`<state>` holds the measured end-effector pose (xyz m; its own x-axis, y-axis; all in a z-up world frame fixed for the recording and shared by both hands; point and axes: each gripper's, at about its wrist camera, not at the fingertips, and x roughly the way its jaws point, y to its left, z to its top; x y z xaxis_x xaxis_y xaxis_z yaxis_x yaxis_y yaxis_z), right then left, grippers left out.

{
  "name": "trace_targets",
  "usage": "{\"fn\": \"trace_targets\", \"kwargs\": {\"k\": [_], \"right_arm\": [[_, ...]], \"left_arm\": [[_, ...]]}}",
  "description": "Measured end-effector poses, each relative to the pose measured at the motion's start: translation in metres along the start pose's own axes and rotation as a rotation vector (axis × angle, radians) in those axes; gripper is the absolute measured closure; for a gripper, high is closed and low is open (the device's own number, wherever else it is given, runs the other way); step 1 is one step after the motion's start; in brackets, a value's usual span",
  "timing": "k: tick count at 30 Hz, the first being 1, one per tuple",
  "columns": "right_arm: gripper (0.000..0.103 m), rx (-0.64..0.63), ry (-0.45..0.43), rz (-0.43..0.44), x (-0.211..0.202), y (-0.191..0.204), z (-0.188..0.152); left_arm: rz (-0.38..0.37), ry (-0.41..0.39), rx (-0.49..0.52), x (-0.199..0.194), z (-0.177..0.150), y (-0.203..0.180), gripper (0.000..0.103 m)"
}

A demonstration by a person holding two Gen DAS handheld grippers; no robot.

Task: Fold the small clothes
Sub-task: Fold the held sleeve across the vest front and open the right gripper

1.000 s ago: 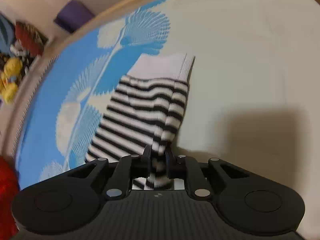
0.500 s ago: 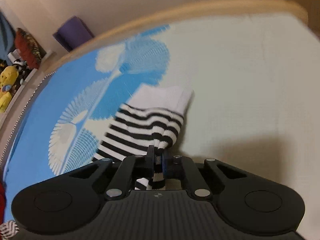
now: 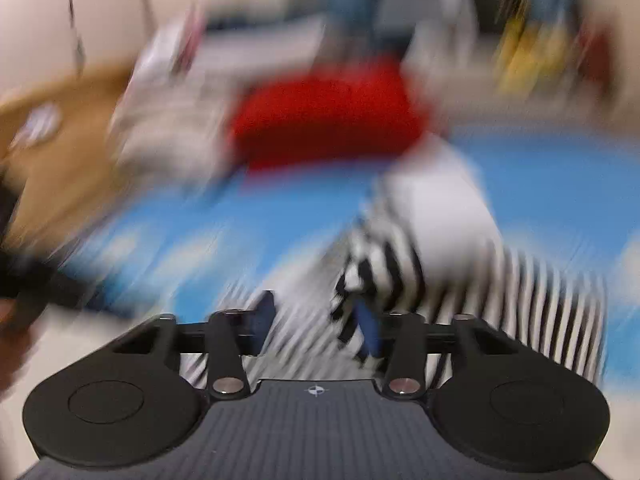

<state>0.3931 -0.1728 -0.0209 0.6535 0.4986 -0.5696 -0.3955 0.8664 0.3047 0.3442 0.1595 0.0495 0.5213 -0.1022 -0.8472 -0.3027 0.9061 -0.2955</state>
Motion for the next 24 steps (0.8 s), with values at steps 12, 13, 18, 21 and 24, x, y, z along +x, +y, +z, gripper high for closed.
{"fn": "trace_targets", "kwargs": {"k": [12,13,18,21,24], "right_arm": [[0.053,0.529,0.217,-0.304,0.037,-0.089,-0.059],[0.053,0.608,0.251,-0.321,0.040,-0.104,-0.069],[0.061,0.751,0.241,-0.346,0.023,-0.131,-0.083],[0.057,0.714,0.212,-0.405,0.011,-0.127,-0.080],[0.057,0.748,0.209,-0.385,0.000,-0.131,-0.083]], "left_arm": [[-0.060,0.103,-0.107,0.033,-0.013,0.010,0.053],[-0.082,0.117,-0.131,0.041,-0.015,0.011,0.058],[-0.125,0.153,-0.212,0.073,-0.020,0.008,0.059],[-0.132,0.184,-0.274,0.096,-0.024,0.007,0.058],[-0.112,0.192,-0.321,0.117,-0.029,0.009,0.059]]}}
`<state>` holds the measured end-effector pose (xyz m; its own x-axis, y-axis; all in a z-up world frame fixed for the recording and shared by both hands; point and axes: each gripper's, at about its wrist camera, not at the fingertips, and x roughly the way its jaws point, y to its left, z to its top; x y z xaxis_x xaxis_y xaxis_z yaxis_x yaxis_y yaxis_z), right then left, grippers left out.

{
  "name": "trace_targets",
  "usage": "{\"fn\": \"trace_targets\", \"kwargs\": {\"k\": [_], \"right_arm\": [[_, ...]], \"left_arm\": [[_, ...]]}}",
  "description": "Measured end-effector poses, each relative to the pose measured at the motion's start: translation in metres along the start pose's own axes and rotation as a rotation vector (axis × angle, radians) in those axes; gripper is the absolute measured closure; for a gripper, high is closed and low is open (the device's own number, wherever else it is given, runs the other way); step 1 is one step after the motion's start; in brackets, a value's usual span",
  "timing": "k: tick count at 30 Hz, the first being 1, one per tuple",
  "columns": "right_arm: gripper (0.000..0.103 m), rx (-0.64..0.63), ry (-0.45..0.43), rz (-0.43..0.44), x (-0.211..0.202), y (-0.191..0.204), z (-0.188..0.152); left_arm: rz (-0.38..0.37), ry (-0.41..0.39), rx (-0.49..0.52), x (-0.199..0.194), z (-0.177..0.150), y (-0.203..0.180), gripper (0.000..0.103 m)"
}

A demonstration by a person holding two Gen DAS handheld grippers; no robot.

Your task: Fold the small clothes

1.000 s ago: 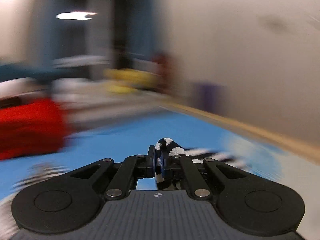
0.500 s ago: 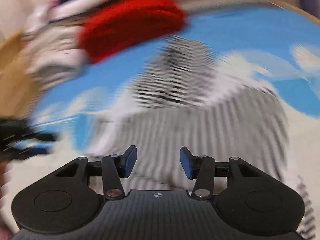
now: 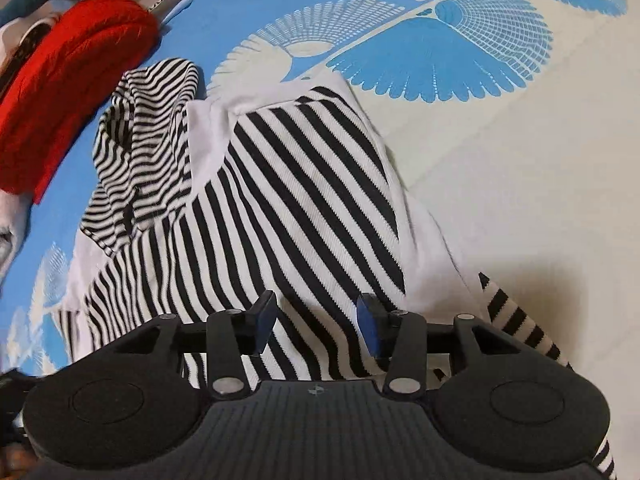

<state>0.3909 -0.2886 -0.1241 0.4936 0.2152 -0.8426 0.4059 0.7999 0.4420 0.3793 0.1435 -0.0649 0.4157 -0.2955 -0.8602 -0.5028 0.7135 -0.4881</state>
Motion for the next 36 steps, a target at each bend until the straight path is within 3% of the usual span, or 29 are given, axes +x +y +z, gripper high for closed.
{"fn": "trace_targets", "kwargs": {"k": [1,3,4,5,7,10,13,14,16,17,19,22,24,26,28,30,33,36], "right_arm": [[0.056,0.000,-0.001,0.000,-0.001,-0.002,0.003],[0.055,-0.007,-0.004,-0.004,-0.002,0.002,0.008],[0.055,-0.010,-0.005,-0.005,-0.003,0.002,0.007],[0.054,-0.010,-0.003,-0.009,0.000,0.003,0.013],[0.054,-0.003,0.008,-0.005,0.006,0.007,0.021],[0.054,0.011,0.009,0.015,0.010,0.014,0.029],[0.054,0.028,0.001,0.023,0.007,0.012,0.028],[0.054,0.042,0.007,0.021,0.007,0.010,0.026],[0.054,0.046,0.016,-0.018,0.010,0.005,0.023],[0.055,0.042,0.023,-0.052,0.013,0.002,0.021],[0.055,0.064,0.039,-0.114,0.017,-0.007,0.019],[0.055,0.092,0.019,-0.186,0.014,-0.015,0.018],[0.055,0.103,-0.015,-0.176,0.005,-0.013,0.019],[0.054,0.074,-0.042,-0.129,0.000,-0.005,0.018],[0.054,0.034,-0.020,-0.110,0.004,0.000,0.016],[0.054,0.058,0.040,-0.149,0.016,-0.006,0.013],[0.054,0.137,0.043,-0.163,0.012,-0.018,0.015],[0.054,0.170,0.050,-0.081,-0.002,-0.017,0.015]], "left_arm": [[-0.006,-0.010,-0.022,0.003,0.001,0.002,0.059],[-0.006,-0.042,-0.028,0.005,0.001,0.002,0.077],[0.016,-0.061,-0.023,0.004,0.001,0.002,0.094],[0.026,-0.074,-0.026,0.001,0.001,0.001,0.097],[-0.004,-0.093,-0.039,-0.016,0.000,-0.005,0.098],[-0.055,-0.161,0.040,-0.067,-0.012,-0.026,0.098],[-0.010,-0.259,0.151,-0.111,-0.035,-0.034,0.097],[0.048,-0.263,0.153,-0.112,-0.038,-0.029,0.093],[0.151,-0.188,0.098,-0.100,-0.033,-0.014,0.082],[0.160,-0.153,0.070,-0.094,-0.027,-0.007,0.082],[0.182,-0.176,0.066,-0.094,-0.022,-0.003,0.082],[0.156,-0.194,0.170,-0.093,-0.019,-0.019,0.082],[0.130,-0.151,0.226,-0.083,-0.021,-0.024,0.077],[0.156,-0.099,0.267,-0.065,-0.025,-0.023,0.073],[0.202,-0.031,0.272,-0.041,-0.027,-0.015,0.070],[0.250,0.035,0.256,-0.025,-0.029,-0.001,0.069],[0.242,0.032,0.221,-0.030,-0.025,0.004,0.069],[0.213,-0.042,0.298,-0.050,-0.022,-0.015,0.066]]}}
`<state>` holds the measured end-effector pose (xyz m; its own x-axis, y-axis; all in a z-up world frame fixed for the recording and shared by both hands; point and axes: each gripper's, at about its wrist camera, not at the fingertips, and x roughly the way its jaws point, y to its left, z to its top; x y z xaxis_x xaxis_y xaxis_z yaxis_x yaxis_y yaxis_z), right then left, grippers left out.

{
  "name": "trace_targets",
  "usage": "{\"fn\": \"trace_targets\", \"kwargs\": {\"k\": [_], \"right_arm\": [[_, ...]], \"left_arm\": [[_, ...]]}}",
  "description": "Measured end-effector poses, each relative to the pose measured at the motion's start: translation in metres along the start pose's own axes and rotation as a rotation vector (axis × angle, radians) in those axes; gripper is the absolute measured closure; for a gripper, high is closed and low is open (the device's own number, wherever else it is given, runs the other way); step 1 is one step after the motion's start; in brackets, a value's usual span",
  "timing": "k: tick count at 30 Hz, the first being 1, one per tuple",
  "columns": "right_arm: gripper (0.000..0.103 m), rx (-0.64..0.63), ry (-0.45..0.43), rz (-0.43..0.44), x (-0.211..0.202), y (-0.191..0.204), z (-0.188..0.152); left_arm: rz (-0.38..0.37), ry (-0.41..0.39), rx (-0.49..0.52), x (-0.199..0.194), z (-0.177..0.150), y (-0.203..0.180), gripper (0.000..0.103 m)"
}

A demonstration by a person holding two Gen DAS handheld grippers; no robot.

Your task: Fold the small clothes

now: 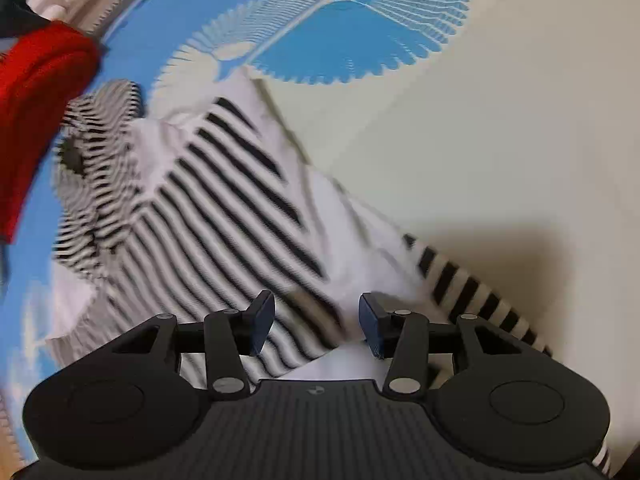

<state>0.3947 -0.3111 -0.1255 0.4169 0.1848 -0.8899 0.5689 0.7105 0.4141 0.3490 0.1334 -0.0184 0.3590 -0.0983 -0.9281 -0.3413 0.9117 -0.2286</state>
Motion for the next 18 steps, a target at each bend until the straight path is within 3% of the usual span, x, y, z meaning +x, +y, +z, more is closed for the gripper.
{"fn": "trace_targets", "kwargs": {"k": [5,8,10,11,12,18], "right_arm": [[0.054,0.109,0.141,0.055,0.017,-0.015,-0.013],[0.055,0.179,0.141,0.056,0.021,-0.021,-0.017],[0.065,0.208,0.108,0.071,0.015,-0.023,-0.015],[0.090,0.220,0.084,0.075,0.011,-0.026,-0.014],[0.100,0.237,0.062,0.069,0.008,-0.030,-0.012],[0.100,0.318,-0.022,0.026,-0.007,-0.052,-0.008]], "left_arm": [[-0.019,-0.037,0.056,-0.010,0.002,-0.017,0.064],[-0.014,-0.048,0.099,-0.011,-0.002,-0.030,0.064],[-0.012,-0.055,0.132,-0.011,-0.006,-0.037,0.064],[-0.013,-0.059,0.144,-0.012,-0.007,-0.039,0.064],[-0.012,-0.065,0.158,-0.012,-0.007,-0.041,0.064],[-0.036,-0.044,0.170,-0.008,-0.011,-0.044,0.064]]}}
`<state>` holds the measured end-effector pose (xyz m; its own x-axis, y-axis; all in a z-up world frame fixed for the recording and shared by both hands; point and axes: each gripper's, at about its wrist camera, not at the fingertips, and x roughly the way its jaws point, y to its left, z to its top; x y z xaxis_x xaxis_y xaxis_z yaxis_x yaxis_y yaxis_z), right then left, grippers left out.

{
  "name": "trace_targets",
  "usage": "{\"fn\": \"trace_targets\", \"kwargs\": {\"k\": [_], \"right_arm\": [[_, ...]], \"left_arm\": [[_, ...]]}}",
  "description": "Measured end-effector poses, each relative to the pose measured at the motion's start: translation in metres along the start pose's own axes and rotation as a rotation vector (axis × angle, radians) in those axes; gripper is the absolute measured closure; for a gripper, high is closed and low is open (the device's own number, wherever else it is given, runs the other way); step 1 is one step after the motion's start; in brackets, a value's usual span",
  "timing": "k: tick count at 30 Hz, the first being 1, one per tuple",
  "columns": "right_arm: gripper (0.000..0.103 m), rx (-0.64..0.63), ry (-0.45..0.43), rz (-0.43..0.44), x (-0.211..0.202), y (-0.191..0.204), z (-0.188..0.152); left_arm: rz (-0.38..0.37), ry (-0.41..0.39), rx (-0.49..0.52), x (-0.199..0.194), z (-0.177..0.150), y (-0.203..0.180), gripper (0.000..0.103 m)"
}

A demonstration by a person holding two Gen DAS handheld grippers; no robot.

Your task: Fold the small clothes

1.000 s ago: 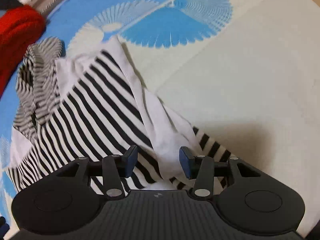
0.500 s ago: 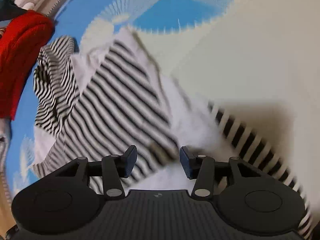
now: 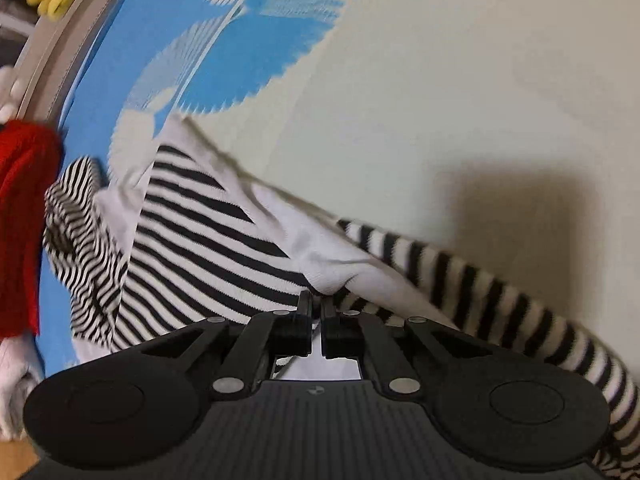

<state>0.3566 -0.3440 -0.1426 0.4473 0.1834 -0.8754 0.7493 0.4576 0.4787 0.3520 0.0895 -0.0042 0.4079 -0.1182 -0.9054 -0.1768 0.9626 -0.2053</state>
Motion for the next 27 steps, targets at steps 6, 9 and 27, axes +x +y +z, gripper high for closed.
{"fn": "trace_targets", "kwargs": {"k": [6,9,27], "right_arm": [[0.092,-0.137,-0.040,-0.026,-0.019,0.025,-0.014],[0.071,-0.341,-0.062,0.096,-0.024,0.053,-0.018],[0.063,-0.717,-0.143,-0.009,-0.025,0.080,-0.022]], "left_arm": [[0.013,0.027,-0.018,0.009,-0.002,0.005,0.064],[0.024,0.067,-0.046,0.024,-0.006,0.015,0.064],[0.068,0.037,-0.067,0.015,-0.005,0.024,0.052]]}}
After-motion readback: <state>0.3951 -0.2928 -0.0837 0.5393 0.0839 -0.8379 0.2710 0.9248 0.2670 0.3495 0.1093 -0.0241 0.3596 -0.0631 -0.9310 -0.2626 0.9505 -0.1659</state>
